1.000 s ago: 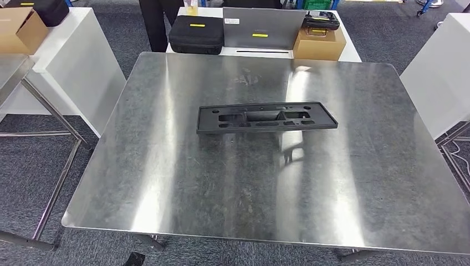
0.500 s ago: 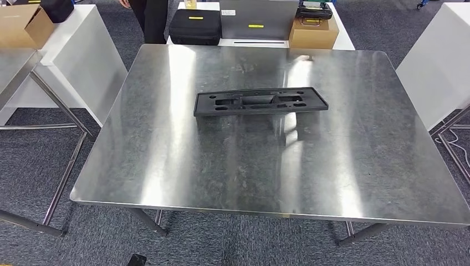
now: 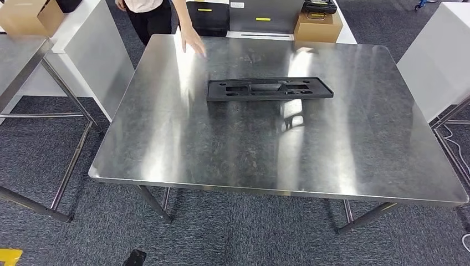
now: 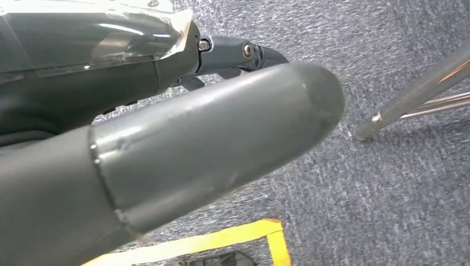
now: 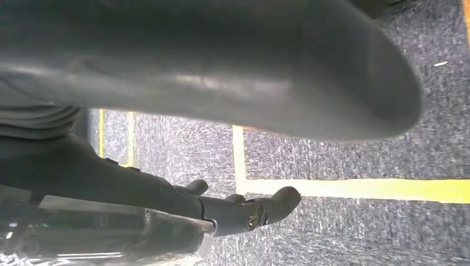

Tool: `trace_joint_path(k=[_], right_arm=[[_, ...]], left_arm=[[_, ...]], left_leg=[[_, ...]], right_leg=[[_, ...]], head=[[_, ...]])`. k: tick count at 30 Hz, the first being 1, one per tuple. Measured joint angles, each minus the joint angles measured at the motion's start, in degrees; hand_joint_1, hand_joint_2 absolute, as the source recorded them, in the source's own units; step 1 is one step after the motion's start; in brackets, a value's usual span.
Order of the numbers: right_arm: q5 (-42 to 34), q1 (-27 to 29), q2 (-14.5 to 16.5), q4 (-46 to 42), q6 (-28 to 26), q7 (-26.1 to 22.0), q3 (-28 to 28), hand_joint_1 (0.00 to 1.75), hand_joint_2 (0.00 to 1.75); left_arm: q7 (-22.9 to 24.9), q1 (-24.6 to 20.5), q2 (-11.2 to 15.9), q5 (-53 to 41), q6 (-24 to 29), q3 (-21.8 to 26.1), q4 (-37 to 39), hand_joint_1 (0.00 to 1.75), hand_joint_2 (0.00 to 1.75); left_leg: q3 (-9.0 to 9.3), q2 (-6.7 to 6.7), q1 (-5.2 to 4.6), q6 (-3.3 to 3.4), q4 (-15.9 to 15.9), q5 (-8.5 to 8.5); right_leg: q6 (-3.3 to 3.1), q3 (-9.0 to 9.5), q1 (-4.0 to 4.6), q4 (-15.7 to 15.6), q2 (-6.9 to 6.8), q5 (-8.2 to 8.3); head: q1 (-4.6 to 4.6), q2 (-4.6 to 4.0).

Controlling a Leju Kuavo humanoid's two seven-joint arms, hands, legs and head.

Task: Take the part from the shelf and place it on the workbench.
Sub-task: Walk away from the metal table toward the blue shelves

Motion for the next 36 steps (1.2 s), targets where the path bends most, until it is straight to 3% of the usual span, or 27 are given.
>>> trace_joint_path(k=[1, 3, 5, 6, 7, 9, 10, 11, 12, 13, 15, 17, 18, 19, 21, 22, 23, 25, 26, 27, 28, 29, 30, 31, 33, 34, 36], right_arm=[[0.0, -0.1, 0.0, 0.0, 0.1, -0.1, 0.0, 0.0, 0.0], [-0.1, -0.2, 0.0, 0.0, 0.1, -0.3, 0.0, 0.0, 0.0], [-0.3, -0.1, 0.1, 0.0, 0.0, -0.3, 0.0, 0.0, 0.0], [-0.3, -0.1, 0.2, 0.0, 0.0, -0.3, 0.0, 0.0, 0.0], [-0.3, -0.1, 0.2, 0.0, 0.0, -0.3, 0.0, 0.0, 0.0], [-0.4, -0.2, 0.2, 0.0, -0.2, -0.3, 0.0, 0.0, 0.0], [-0.4, -0.2, 0.2, 0.0, -0.3, -0.3, 0.0, 0.0, 0.0], [-0.5, -0.2, 0.2, 0.0, -0.4, -0.3, 0.0, 0.0, 0.0], [-0.5, -0.2, 0.2, 0.0, -0.5, -0.3, 0.0, 0.0, 0.0], [-0.5, -0.2, 0.3, 0.0, -0.6, -0.3, 0.0, 0.0, 0.0], [-0.5, -0.2, 0.3, 0.0, -0.8, -0.3, 0.0, 0.0, 0.0], [-0.3, -0.2, 0.4, 0.0, -0.9, -0.3, 0.1, 0.0, 0.0], [-0.2, -0.2, 0.5, 0.0, -0.9, -0.3, 0.1, 0.0, 0.0], [-0.2, -0.2, 0.5, 0.0, -0.9, -0.3, 0.1, 0.0, 0.0], [0.0, -0.1, 0.4, 0.0, -0.9, -0.4, 0.3, 0.0, 0.0], [0.0, -0.1, 0.4, 0.0, -0.8, -0.5, 0.4, 0.0, 0.44], [0.0, 0.0, 0.4, 0.0, -0.8, -0.5, 0.4, 0.0, 0.87], [0.1, 0.0, 0.3, 0.0, -0.8, -0.6, 0.5, 0.0, 1.75], [0.1, 0.1, 0.3, 0.0, -0.8, -0.6, 0.5, 0.0, 1.75], [0.1, 0.1, 0.3, 0.0, -0.8, -0.6, 0.5, 0.0, 1.75], [0.1, 0.0, 0.2, 0.0, -0.7, -0.5, 0.6, 0.0, 1.75], [0.1, 0.0, 0.1, 0.0, -0.7, -0.5, 0.6, 0.0, 1.75], [0.1, -0.1, 0.1, 0.0, -0.7, -0.5, 0.6, 0.0, 1.75], [0.1, -0.2, 0.0, 0.0, -0.6, -0.5, 0.6, 0.0, 1.75], [0.1, -0.4, -0.1, 0.0, -0.6, -0.5, 0.7, 0.0, 1.75], [0.1, -0.5, -0.1, 0.0, -0.6, -0.5, 0.7, 0.0, 1.75], [0.1, -0.5, -0.1, 0.0, -0.6, -0.4, 0.7, 0.0, 1.75]], left_arm=[[0.0, -0.1, 0.0, -0.1, 0.0, 0.0, 0.0, 0.0, 0.0], [0.1, -0.2, 0.0, -0.2, -0.1, 0.0, 0.0, 0.0, 0.0], [0.2, -0.3, 0.0, -0.3, -0.2, 0.0, 0.0, 0.0, 0.0], [0.3, -0.3, 0.0, -0.3, -0.2, 0.0, 0.0, 0.0, 0.0], [0.3, -0.3, 0.1, -0.3, -0.3, 0.0, 0.0, 0.0, 0.0], [0.4, -0.3, 0.1, -0.3, -0.4, 0.0, 0.0, 0.0, 0.0], [0.4, -0.4, 0.1, -0.4, -0.5, 0.0, 0.0, 0.0, 0.0], [0.4, -0.4, 0.1, -0.5, -0.5, 0.0, 0.0, 0.0, 0.0], [0.4, -0.4, 0.1, -0.5, -0.5, 0.0, 0.0, 0.0, 0.0], [0.4, -0.4, 0.1, -0.6, -0.5, 0.0, 0.0, 0.0, 0.0], [0.5, -0.6, 0.2, -0.7, -0.5, 0.0, -0.1, 0.0, 0.0], [0.6, -0.9, 0.2, -0.7, -0.5, 0.0, -0.1, 0.0, 0.0], [0.6, -1.1, 0.3, -0.7, -0.5, 0.0, -0.2, 0.0, 0.0], [0.7, -1.1, 0.3, -0.7, -0.5, -0.1, -0.2, 0.0, 0.0], [0.7, -1.2, 0.2, -0.7, -0.5, -0.1, -0.1, 0.0, 0.0], [0.8, -1.3, 0.2, -0.7, -0.5, -0.1, -0.1, 0.0, 0.0], [0.8, -1.3, 0.1, -0.7, -0.5, 0.0, -0.1, 0.0, 0.0], [0.8, -1.4, 0.2, -0.7, -0.5, 0.0, -0.2, 0.0, 0.0], [0.8, -1.4, 0.2, -0.8, -0.5, 0.0, -0.2, 0.0, 0.0], [0.8, -1.4, 0.1, -0.8, -0.5, 0.0, -0.2, 0.0, 0.0], [0.8, -1.4, 0.1, -0.9, -0.5, 0.0, -0.1, 0.0, 0.0], [0.8, -1.4, 0.1, -0.9, -0.5, 0.0, -0.2, 0.0, 0.0], [0.8, -1.5, 0.1, -0.9, -0.5, 0.0, -0.2, 0.0, 0.0], [0.8, -1.5, 0.1, -1.0, -0.5, 0.0, -0.2, 0.0, 0.0], [0.9, -1.7, 0.1, -1.0, -0.5, 0.0, -0.2, 0.0, 0.0], [0.9, -1.7, 0.1, -1.0, -0.5, 0.0, -0.2, 0.0, 0.0], [0.9, -1.7, 0.1, -1.1, -0.5, 0.0, -0.2, 0.0, 0.0]], left_leg=[[-0.53, -0.02, -0.08, -0.34, 0.4, 0.33], [-1.23, -0.05, -0.29, -0.99, 0.8, 1.09], [-1.72, -0.09, -0.17, -1.56, 1.0, 1.45], [-2.12, -0.13, -0.05, -1.83, 1.6, 0.47], [-2.68, -0.16, 0.07, -2.11, 3.1, -1.6], [-4.13, -0.18, 0.19, -2.56, 8.9, -7.67], [-4.78, -0.18, 0.2, -2.7, 12.7, -10.02], [-5.09, -0.19, 0.21, -2.77, 15.8, -11.06], [-4.71, -0.19, 0.22, -2.75, 17.4, -10.65], [-3.41, -0.19, 0.22, -2.63, 17.1, -9.13], [2.02, -0.23, 0.15, -2.05, 10.8, -6.08], [7.64, -0.31, -0.12, -1.44, 2.5, -6.08], [9.1, -0.35, -0.33, -1.17, 0.0, -6.62], [9.42, -0.35, -0.55, -0.91, -1.1, -6.66], [8.31, -0.14, -0.47, 0.01, -1.9, -5.38], [7.38, 0.0, -0.39, 0.57, -2.1, -4.43], [6.35, 0.14, -0.27, 1.01, -2.3, -3.46], [4.22, 0.24, -0.41, 1.4, -2.2, -1.72], [3.15, 0.31, -0.45, 1.35, -2.2, -0.85], [2.07, 0.39, -0.47, 1.24, -2.1, 0.01], [0.96, 0.46, -0.44, 1.06, -2.0, 0.85], [-0.04, 0.51, -0.4, 0.81, -1.9, 1.65], [-0.94, 0.52, -0.37, 0.51, -1.6, 2.38], [-1.77, 0.48, -0.43, 0.17, -1.2, 3.03], [-2.73, 0.49, -0.47, -0.61, -0.6, 4.28], [-2.95, 0.52, -0.39, -1.12, -0.7, 4.89], [-3.37, 0.42, -0.03, -2.11, -0.9, 5.39]], right_leg=[[-0.19, 2.53, 0.13, -4.1, 0.09, 0.15], [-1.02, 4.62, 0.48, -8.4, 0.28, -0.4], [-2.12, 3.73, 0.4, -8.6, 0.22, 0.02], [-2.87, 3.25, 0.23, -8.5, 0.13, 0.49], [-3.68, 2.68, 0.08, -8.5, 0.01, 1.05], [-4.81, 1.58, 0.17, -8.4, -0.15, 2.29], [-5.03, 0.9, 0.33, -8.3, -0.21, 2.93], [-5.06, 0.13, 0.45, -8.2, -0.24, 3.53], [-5.03, -0.78, 0.57, -8.0, -0.25, 4.11], [-4.96, -1.71, 0.64, -7.7, -0.25, 4.65], [-4.66, -3.21, 0.73, -7.2, -0.21, 5.61], [-4.11, -3.93, 0.96, -6.9, -0.23, 6.49], [-3.75, -4.11, 0.98, -6.9, -0.3, 7.01], [-3.31, -4.26, 0.98, -7.1, -0.35, 7.64], [-2.74, -4.98, 1.02, -7.0, -0.31, 7.88], [-2.84, -5.64, 1.07, -6.1, -0.2, 6.58], [-3.14, -6.51, 1.09, -4.1, -0.1, 4.26], [-3.54, -8.34, 0.76, 2.8, 0.0, -1.09], [-3.22, -8.8, 0.6, 6.4, 0.01, -2.51], [-2.57, -8.59, 0.45, 8.9, 0.02, -2.62], [-1.73, -7.38, 0.32, 9.5, 0.02, -1.56], [-1.0, -5.07, 0.2, 7.7, 0.02, -0.02], [-0.6, -1.74, 0.04, 4.0, 0.05, 0.97], [-0.58, 2.1, 0.03, -1.2, 0.1, 0.98], [-1.46, 6.76, 0.45, -8.7, 0.27, -0.74], [-2.12, 7.3, 0.85, -10.2, 0.32, -1.32], [-3.53, 6.16, 0.85, -10.3, 0.21, -0.56]], head=[[0.0, 0.0], [-0.03, 0.0], [-0.08, 0.0], [-0.09, 0.0], [-0.2, 0.0], [-0.35, 0.0], [-0.4, 0.0], [-0.39, 0.0], [-0.4, 0.0], [-0.41, 0.0], [-0.43, 0.0], [-0.39, 0.0], [-0.38, 0.0], [-0.35, 0.0], [-0.33, 0.0], [-0.19, 0.0], [-0.01, 0.0], [0.31, 0.0], [0.33, 0.0], [0.33, 0.0], [0.34, 0.0], [0.32, 0.0], [0.33, 0.0], [0.37, 0.0], [0.31, 0.0], [0.27, 0.0], [0.27, 0.0]])
